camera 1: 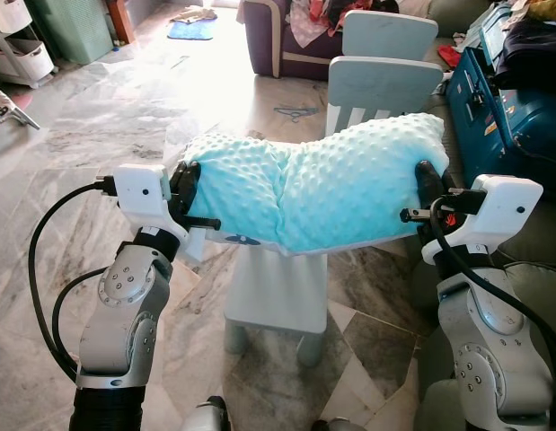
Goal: Move the pillow to the sofa
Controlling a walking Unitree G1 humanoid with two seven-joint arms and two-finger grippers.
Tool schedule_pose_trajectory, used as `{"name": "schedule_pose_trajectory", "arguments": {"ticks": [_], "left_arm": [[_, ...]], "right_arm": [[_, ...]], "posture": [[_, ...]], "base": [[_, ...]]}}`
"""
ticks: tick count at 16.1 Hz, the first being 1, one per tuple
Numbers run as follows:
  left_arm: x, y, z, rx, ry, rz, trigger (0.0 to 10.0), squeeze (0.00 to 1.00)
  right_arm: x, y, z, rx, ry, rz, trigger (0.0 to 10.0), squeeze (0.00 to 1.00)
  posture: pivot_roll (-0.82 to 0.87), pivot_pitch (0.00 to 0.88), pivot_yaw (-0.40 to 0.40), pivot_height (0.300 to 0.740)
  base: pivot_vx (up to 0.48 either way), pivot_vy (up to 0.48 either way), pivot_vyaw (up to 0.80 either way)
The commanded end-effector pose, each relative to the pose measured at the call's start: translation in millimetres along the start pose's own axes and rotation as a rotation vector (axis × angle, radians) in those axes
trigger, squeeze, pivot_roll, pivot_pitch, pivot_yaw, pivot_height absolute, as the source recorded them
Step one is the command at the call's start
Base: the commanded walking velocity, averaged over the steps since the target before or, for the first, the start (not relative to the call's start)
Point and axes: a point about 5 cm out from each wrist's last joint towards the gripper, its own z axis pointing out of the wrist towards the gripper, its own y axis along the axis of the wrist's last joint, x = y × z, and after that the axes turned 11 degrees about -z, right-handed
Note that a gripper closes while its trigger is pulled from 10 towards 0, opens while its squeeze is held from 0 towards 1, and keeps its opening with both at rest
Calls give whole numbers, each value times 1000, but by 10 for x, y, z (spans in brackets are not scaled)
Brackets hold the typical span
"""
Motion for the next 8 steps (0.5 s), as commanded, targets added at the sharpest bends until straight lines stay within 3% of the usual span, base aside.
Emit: {"name": "schedule_pose_trajectory", "arguments": {"ticks": [1, 2, 8], "left_arm": [[1, 42, 4, -12, 2, 4, 10000, 0], [1, 39, 5, -10, 1, 3, 10000, 0], [-3, 33, 8, -8, 1, 4, 10000, 0]], "right_arm": [[-14, 73, -9, -26, -14, 7, 0, 0], [-13, 71, -9, -25, -14, 9, 0, 0], [-15, 67, -8, -19, -13, 13, 0, 0]], "posture": [[-93, 134, -2, 740], [-93, 134, -2, 740], [-96, 138, -5, 740]], "base": [[0, 0, 0], [0, 0, 0], [-281, 0, 0]]}}
